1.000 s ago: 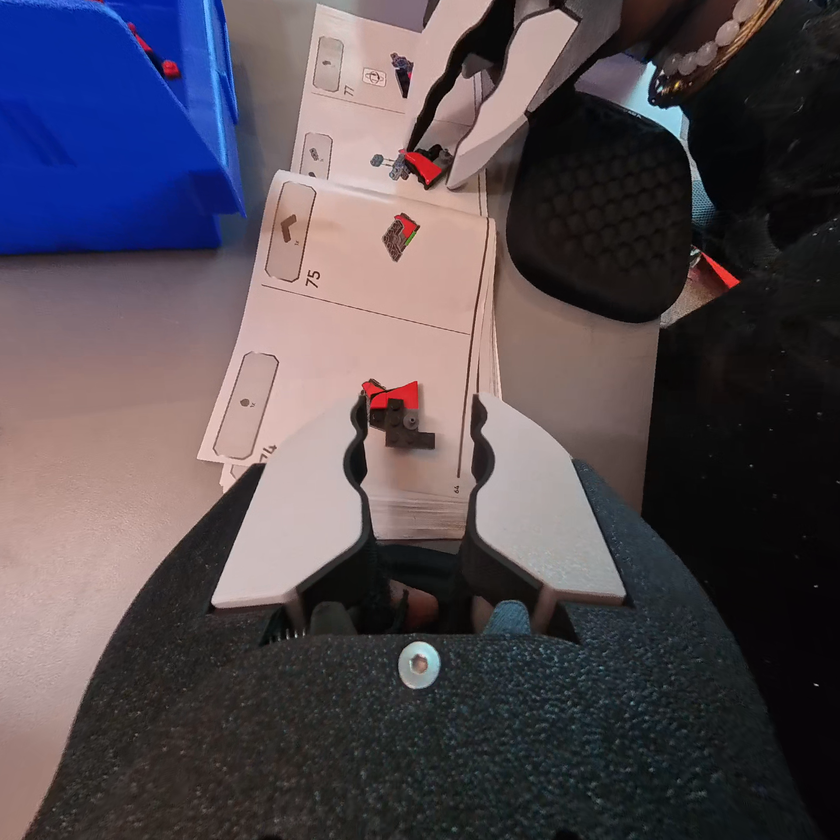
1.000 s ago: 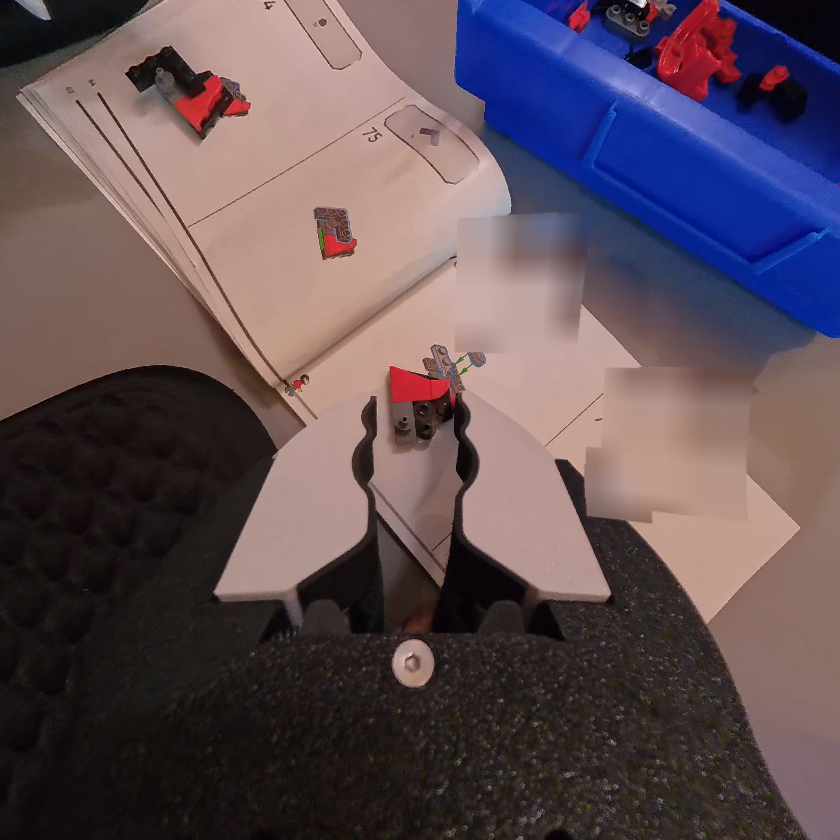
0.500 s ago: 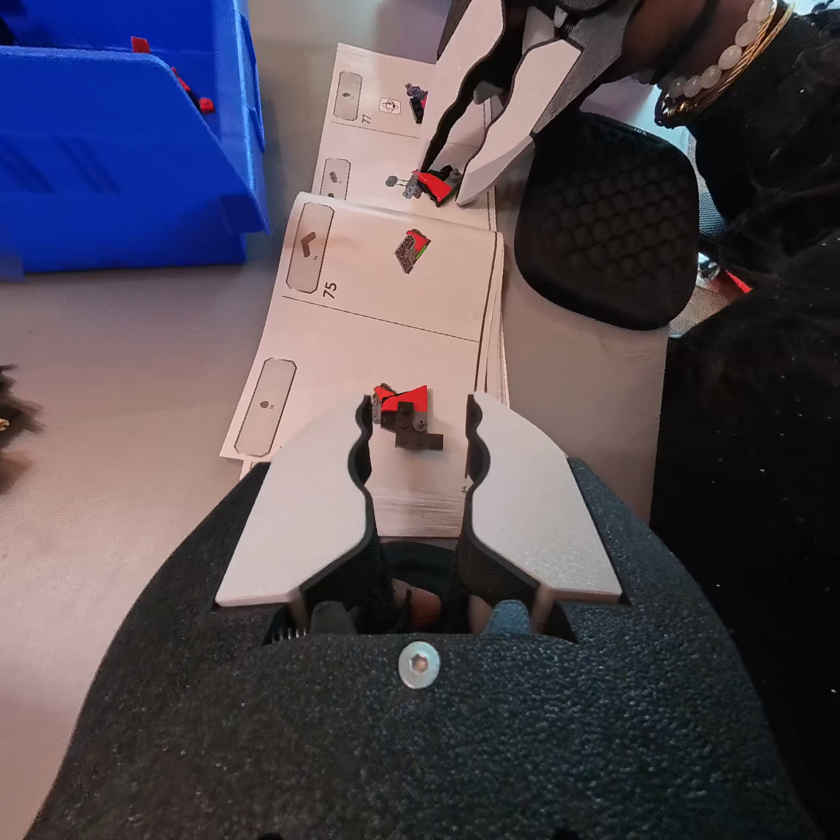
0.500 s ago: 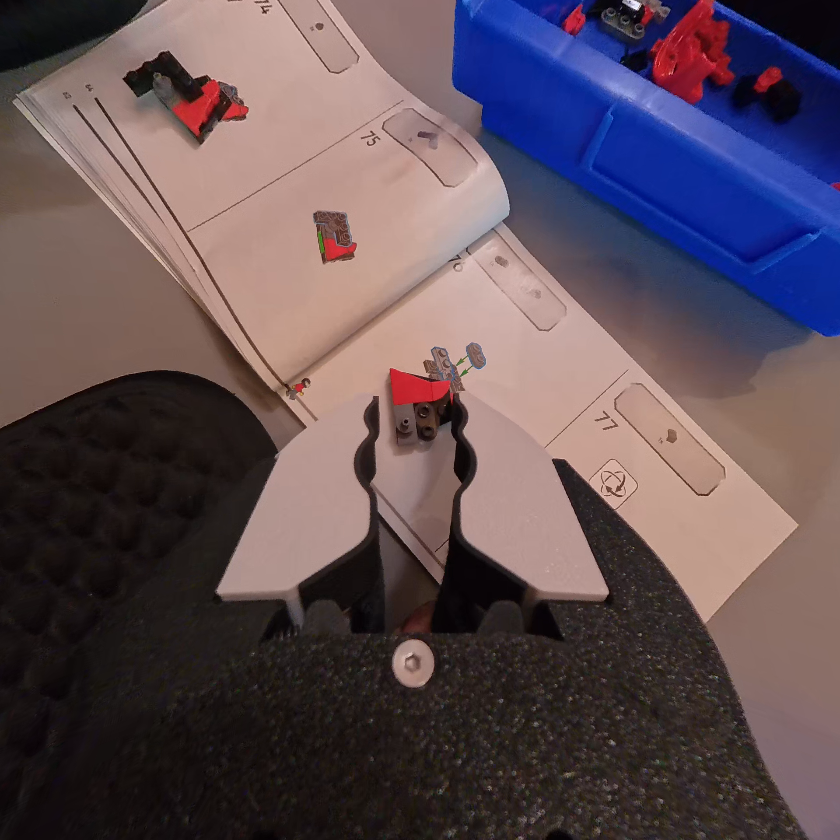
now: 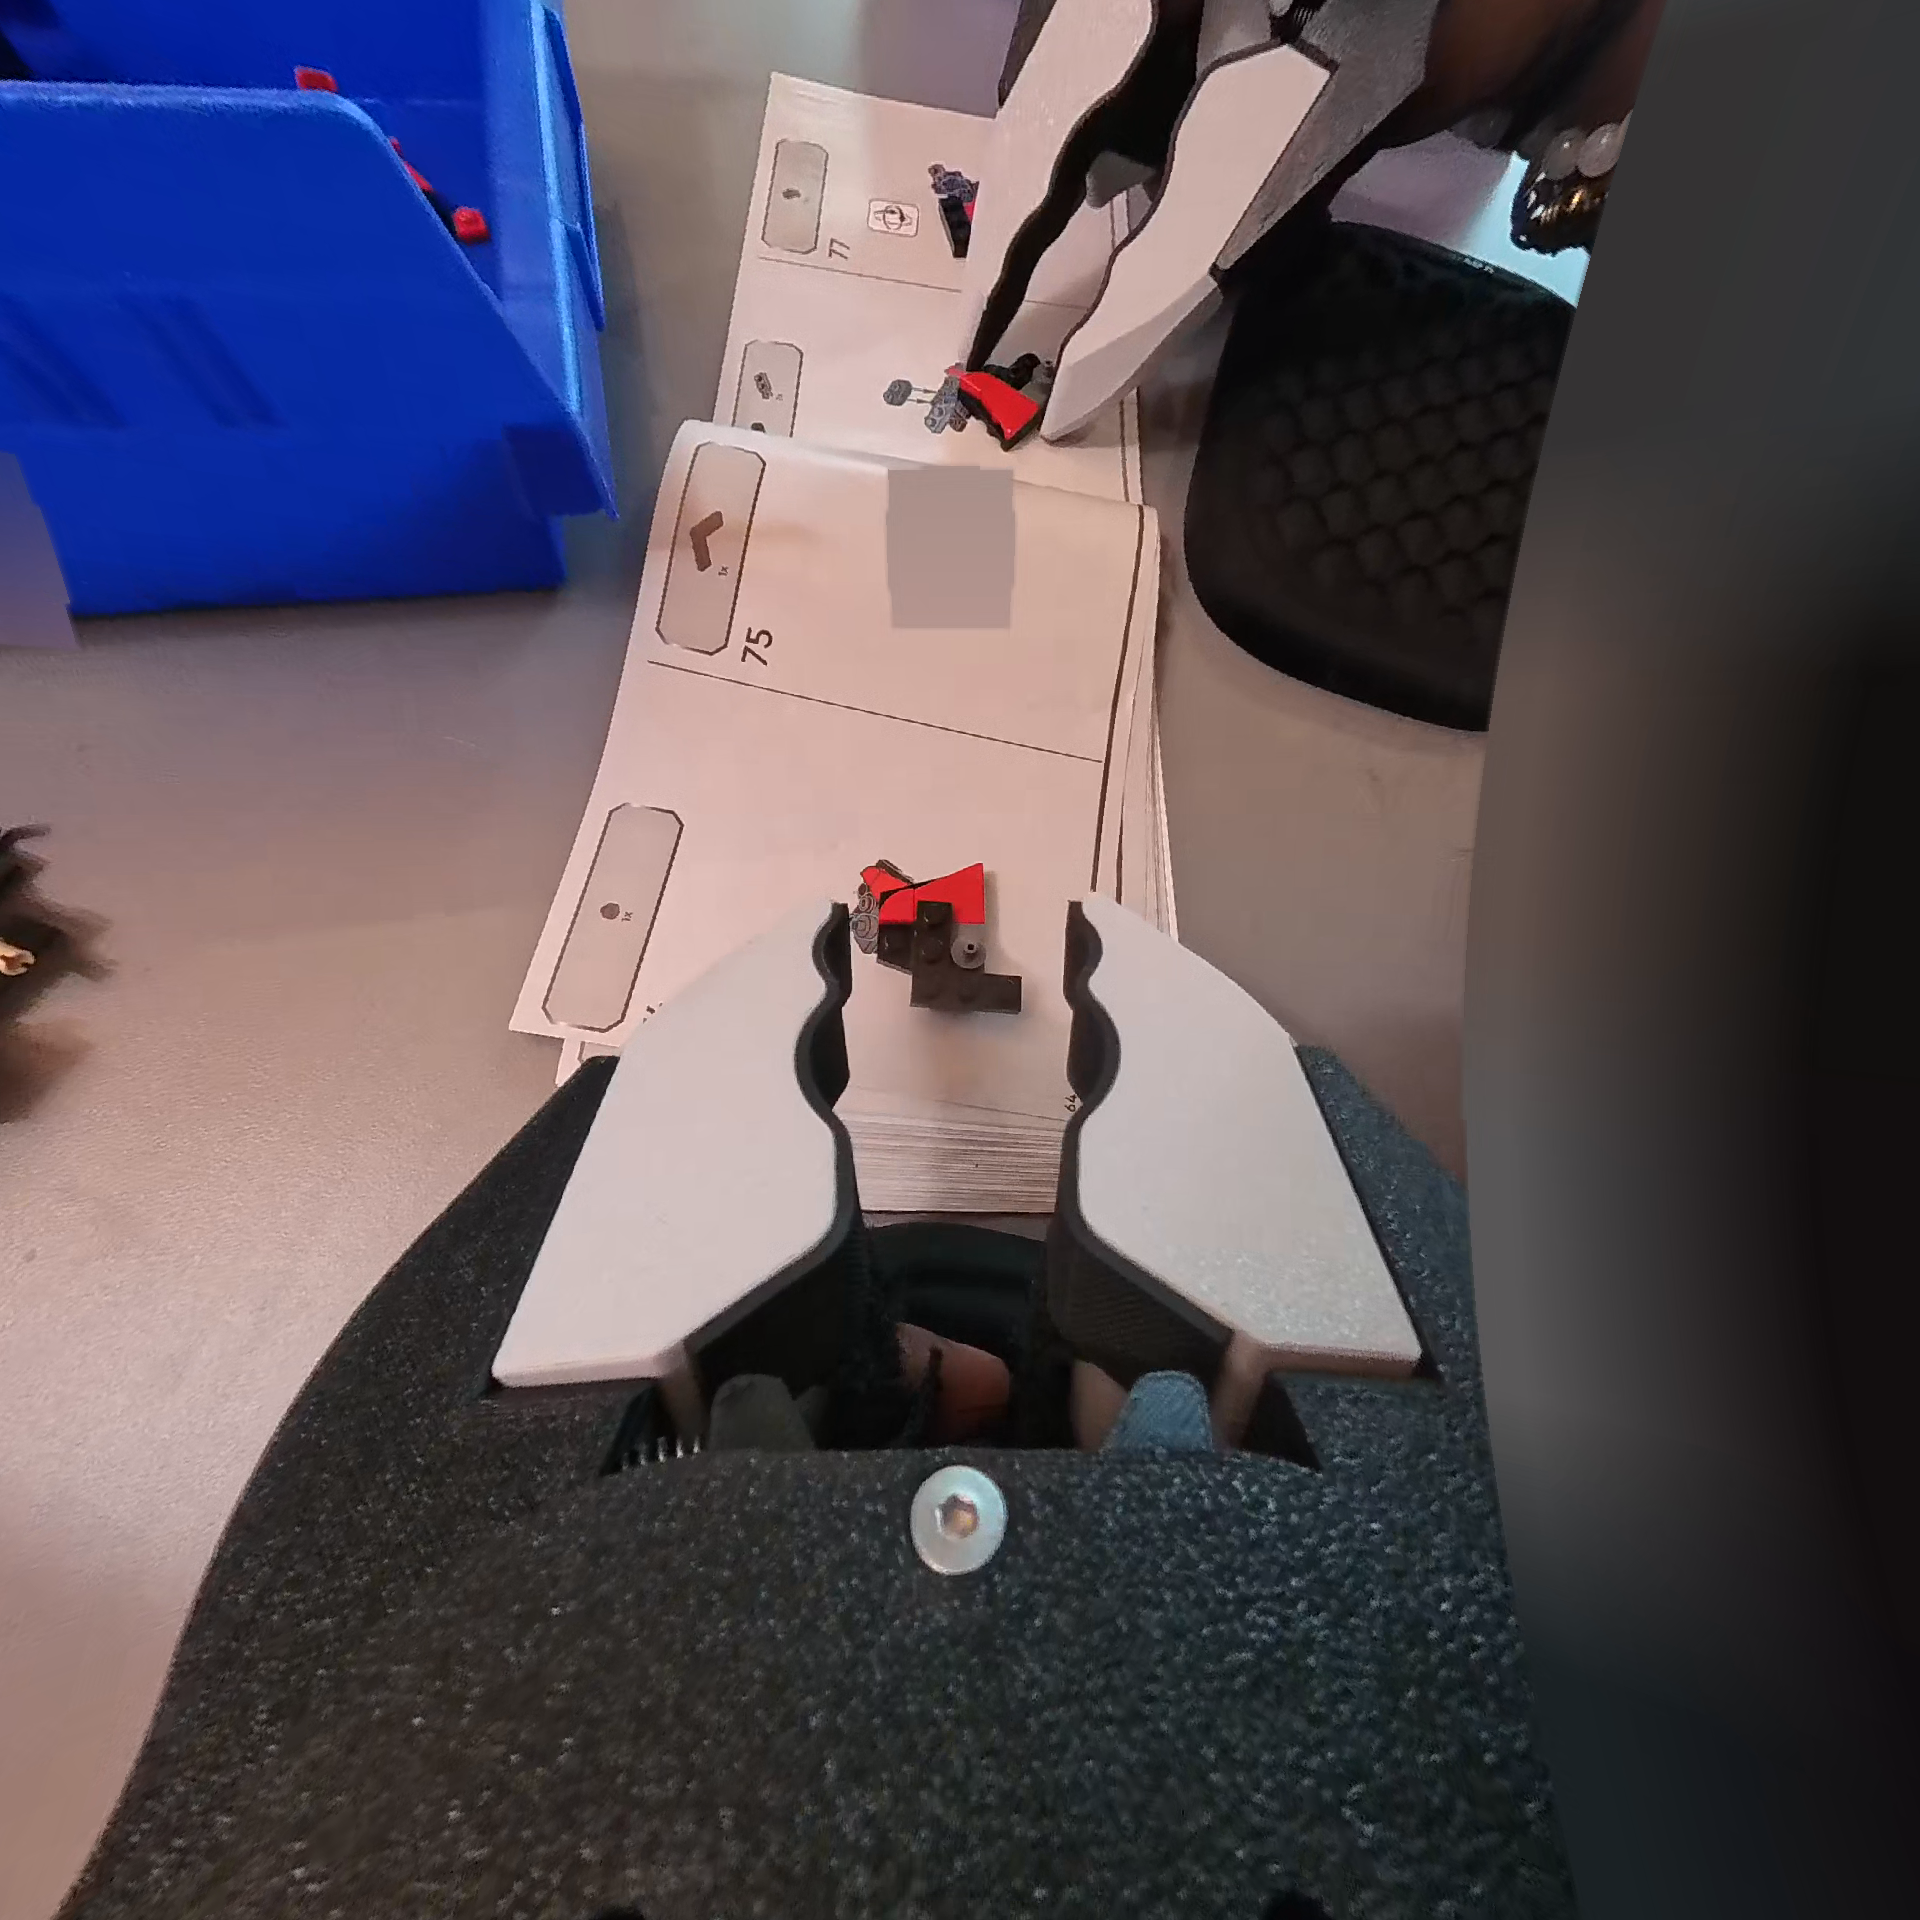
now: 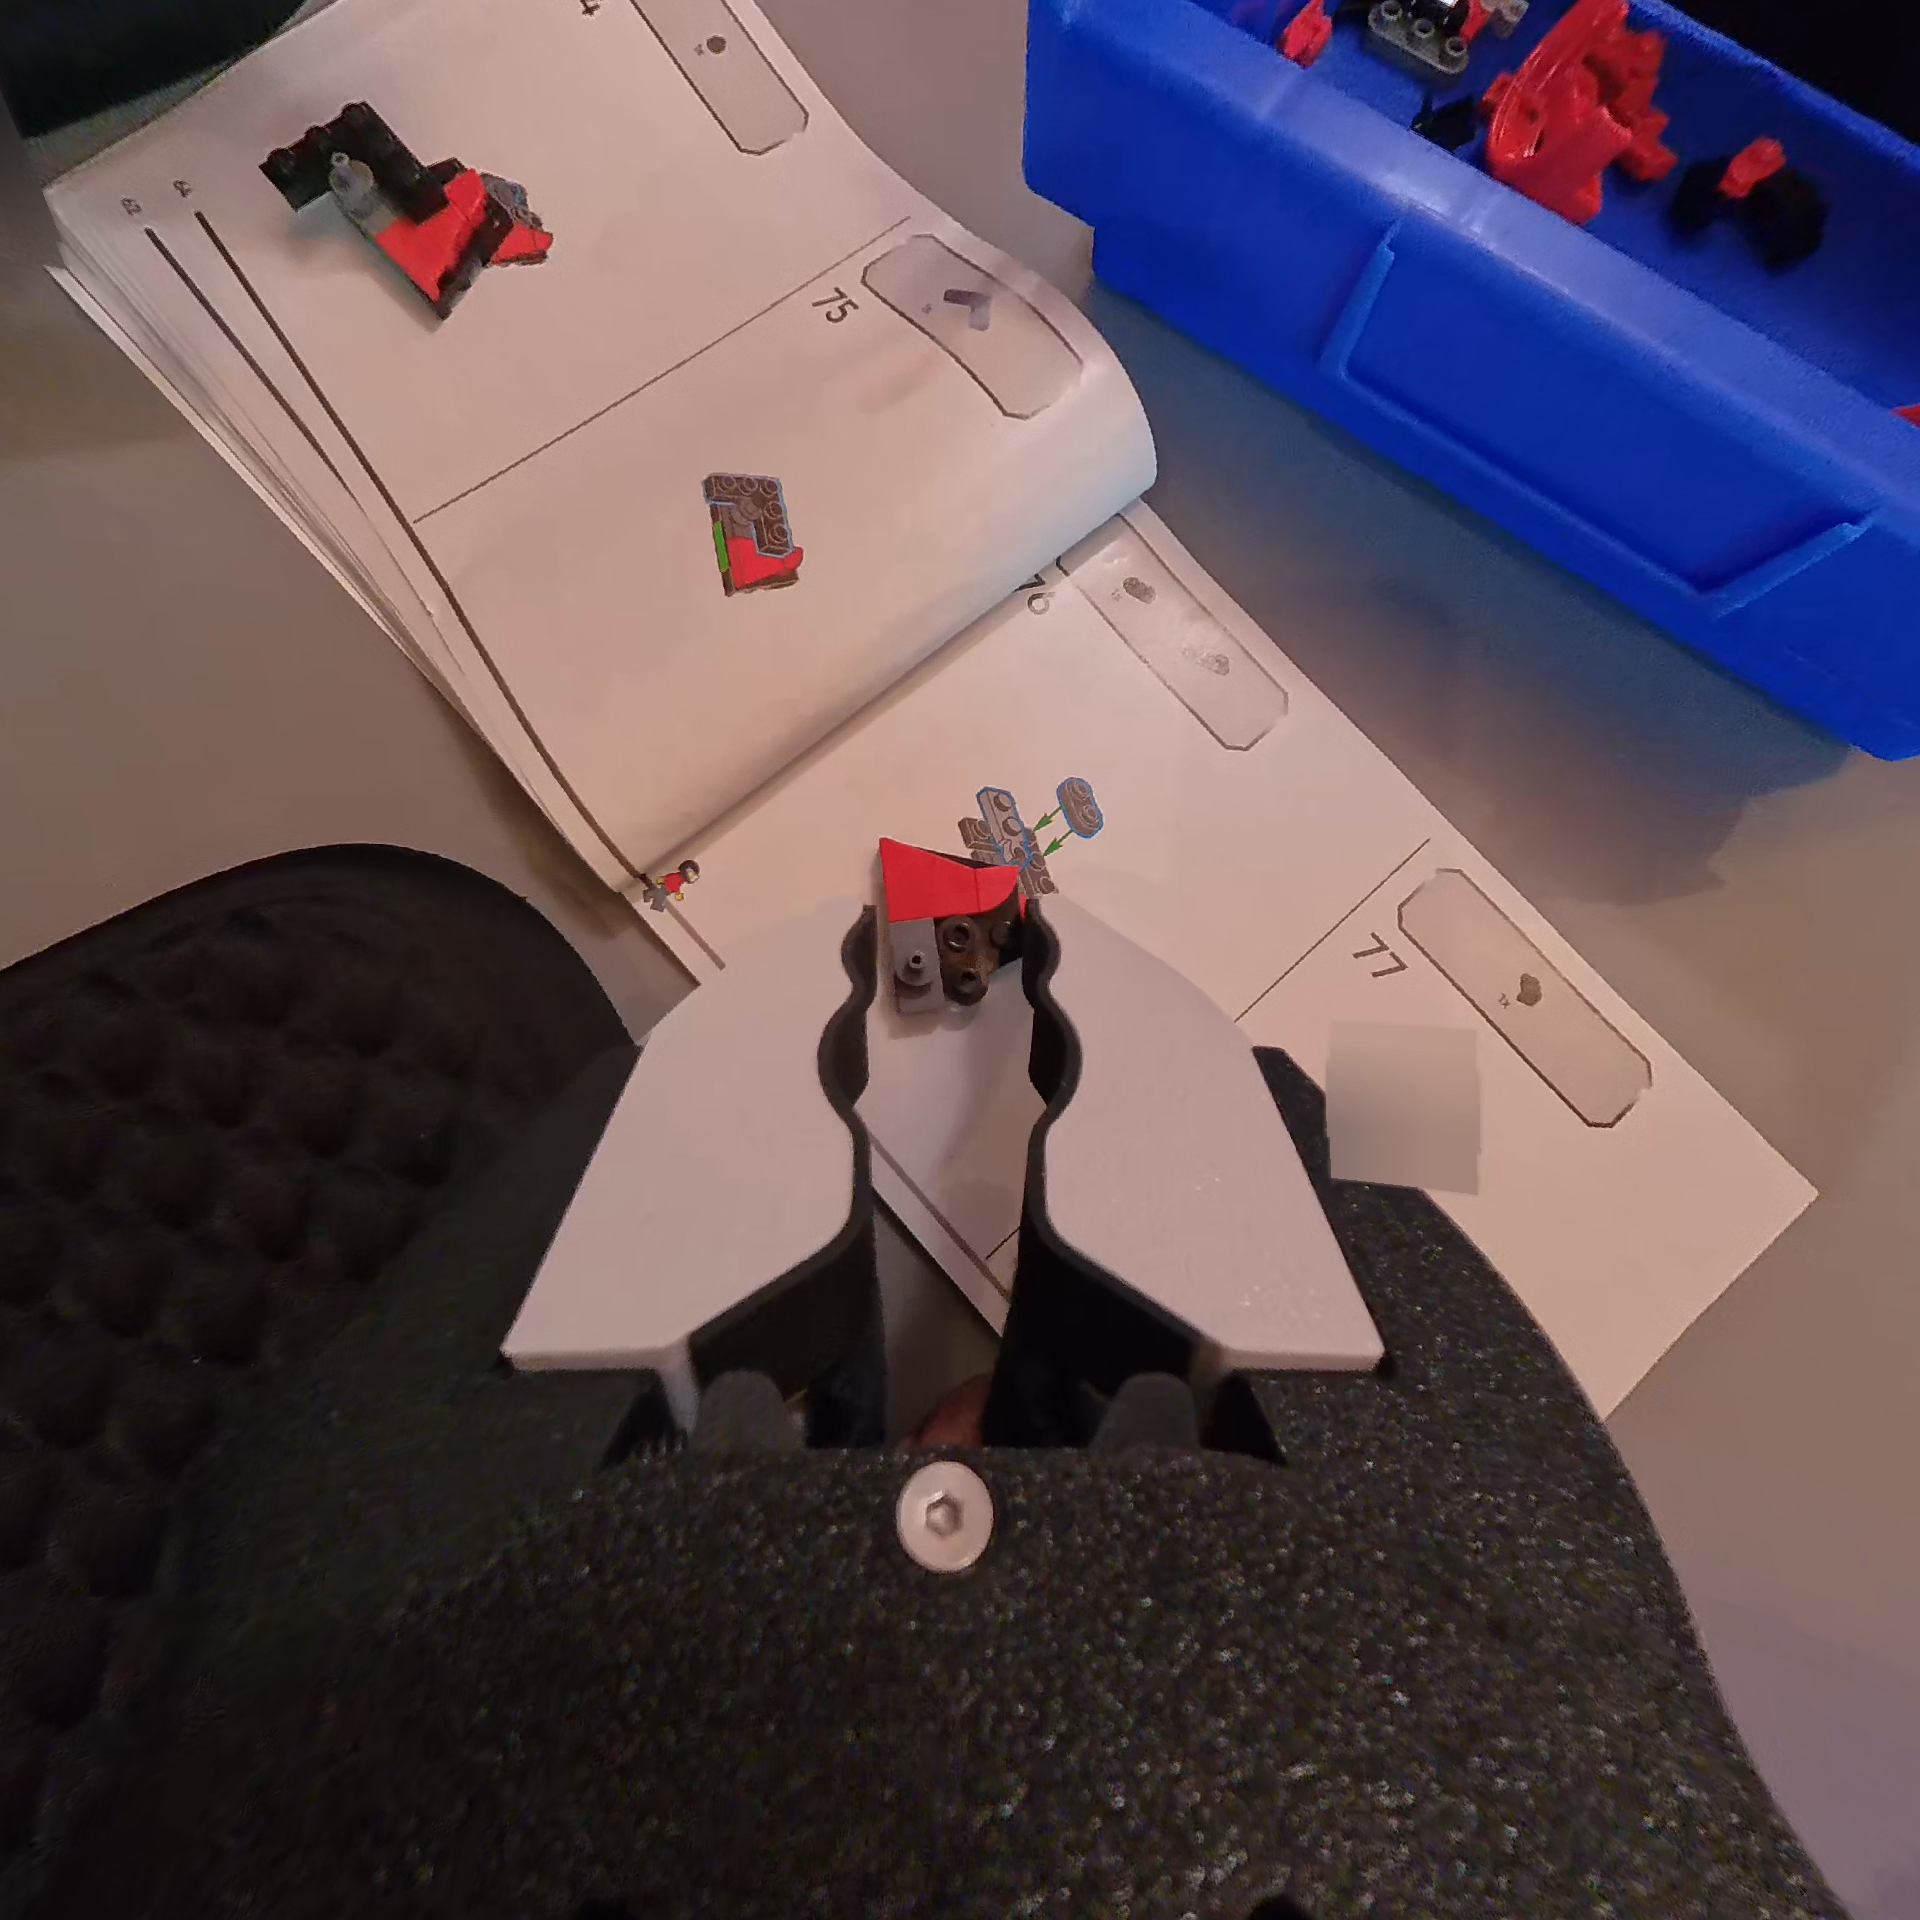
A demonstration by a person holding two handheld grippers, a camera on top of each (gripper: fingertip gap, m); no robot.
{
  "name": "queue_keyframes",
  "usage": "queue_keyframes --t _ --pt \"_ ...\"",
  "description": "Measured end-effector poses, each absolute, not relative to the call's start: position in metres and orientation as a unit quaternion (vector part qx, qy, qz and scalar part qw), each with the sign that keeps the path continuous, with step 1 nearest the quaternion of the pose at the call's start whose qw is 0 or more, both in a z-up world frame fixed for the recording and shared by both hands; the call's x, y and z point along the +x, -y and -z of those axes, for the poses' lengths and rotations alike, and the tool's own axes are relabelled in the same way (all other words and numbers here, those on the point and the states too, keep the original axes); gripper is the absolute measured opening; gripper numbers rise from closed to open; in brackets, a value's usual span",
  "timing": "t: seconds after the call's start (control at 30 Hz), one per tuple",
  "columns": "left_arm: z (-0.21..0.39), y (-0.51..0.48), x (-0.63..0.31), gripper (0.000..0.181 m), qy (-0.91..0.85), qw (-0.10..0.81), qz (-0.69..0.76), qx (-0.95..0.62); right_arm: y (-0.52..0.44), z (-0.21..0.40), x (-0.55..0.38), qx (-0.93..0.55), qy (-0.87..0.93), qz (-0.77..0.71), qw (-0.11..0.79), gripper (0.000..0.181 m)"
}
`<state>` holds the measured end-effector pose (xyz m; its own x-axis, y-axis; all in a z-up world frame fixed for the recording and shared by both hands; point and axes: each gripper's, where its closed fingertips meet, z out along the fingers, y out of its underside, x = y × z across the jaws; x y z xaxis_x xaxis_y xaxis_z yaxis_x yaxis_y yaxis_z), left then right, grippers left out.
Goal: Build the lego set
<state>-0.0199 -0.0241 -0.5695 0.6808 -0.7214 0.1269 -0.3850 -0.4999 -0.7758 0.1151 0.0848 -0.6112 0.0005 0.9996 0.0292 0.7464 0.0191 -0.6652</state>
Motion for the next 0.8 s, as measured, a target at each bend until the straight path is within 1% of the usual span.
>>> queue_keyframes --t 0.03,0.5,0.8 --pt "0.570 0.024 -0.020 0.039 -0.331 0.375 0.224 -0.836 -0.085 0.611 0.115 -0.657 0.664 -0.243 0.262 0.025" --pt "0.571 0.024 -0.014 0.037 -0.346 0.373 0.222 -0.832 -0.083 0.611 0.117 -0.658 0.659 -0.243 0.273 0.025" --pt "0.569 0.022 -0.007 0.035 -0.355 0.374 0.221 -0.828 -0.082 0.611 0.121 -0.659 0.659 -0.246 0.267 0.028"
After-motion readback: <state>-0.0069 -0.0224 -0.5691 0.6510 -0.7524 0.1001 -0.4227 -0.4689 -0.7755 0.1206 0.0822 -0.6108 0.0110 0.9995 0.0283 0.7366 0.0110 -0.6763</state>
